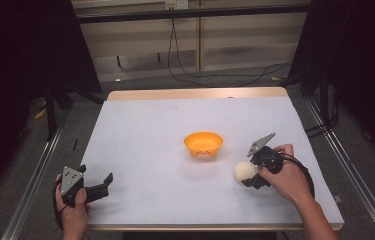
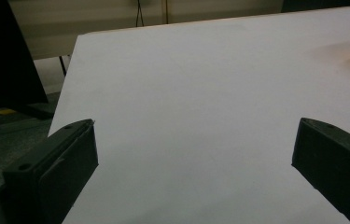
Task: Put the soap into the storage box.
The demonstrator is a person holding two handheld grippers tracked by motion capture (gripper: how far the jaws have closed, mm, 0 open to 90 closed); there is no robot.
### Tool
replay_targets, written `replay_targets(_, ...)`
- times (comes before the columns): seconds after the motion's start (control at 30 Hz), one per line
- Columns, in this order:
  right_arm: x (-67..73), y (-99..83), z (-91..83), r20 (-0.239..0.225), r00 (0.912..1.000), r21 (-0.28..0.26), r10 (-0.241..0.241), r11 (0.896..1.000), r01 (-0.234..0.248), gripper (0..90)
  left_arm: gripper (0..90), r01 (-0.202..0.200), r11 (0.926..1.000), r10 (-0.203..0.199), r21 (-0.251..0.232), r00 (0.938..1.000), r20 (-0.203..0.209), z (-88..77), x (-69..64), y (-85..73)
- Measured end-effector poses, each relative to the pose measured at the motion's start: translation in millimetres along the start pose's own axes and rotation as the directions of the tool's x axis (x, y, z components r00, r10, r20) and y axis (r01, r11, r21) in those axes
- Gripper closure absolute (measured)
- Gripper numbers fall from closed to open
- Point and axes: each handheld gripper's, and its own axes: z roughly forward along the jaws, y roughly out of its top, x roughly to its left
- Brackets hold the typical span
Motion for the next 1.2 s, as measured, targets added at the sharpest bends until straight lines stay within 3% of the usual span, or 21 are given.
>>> replay_targets(0.43,1.6,3.5,7.4,0.014,0.9998,0.035,-0.016,0.999,0.015,21.6,0.0,0.000,1.0000,0.000,-0.001,1.0000,0.002,0.0,0.2,0.0)
replay_targets(1.2,3.0,7.9,15.8,0.026,0.9996,0.057,-0.014,0.998,0.012,22.2,0.0,0.003,1.0000,-0.003,0.000,1.0000,0.003,-0.2,0.4,0.0)
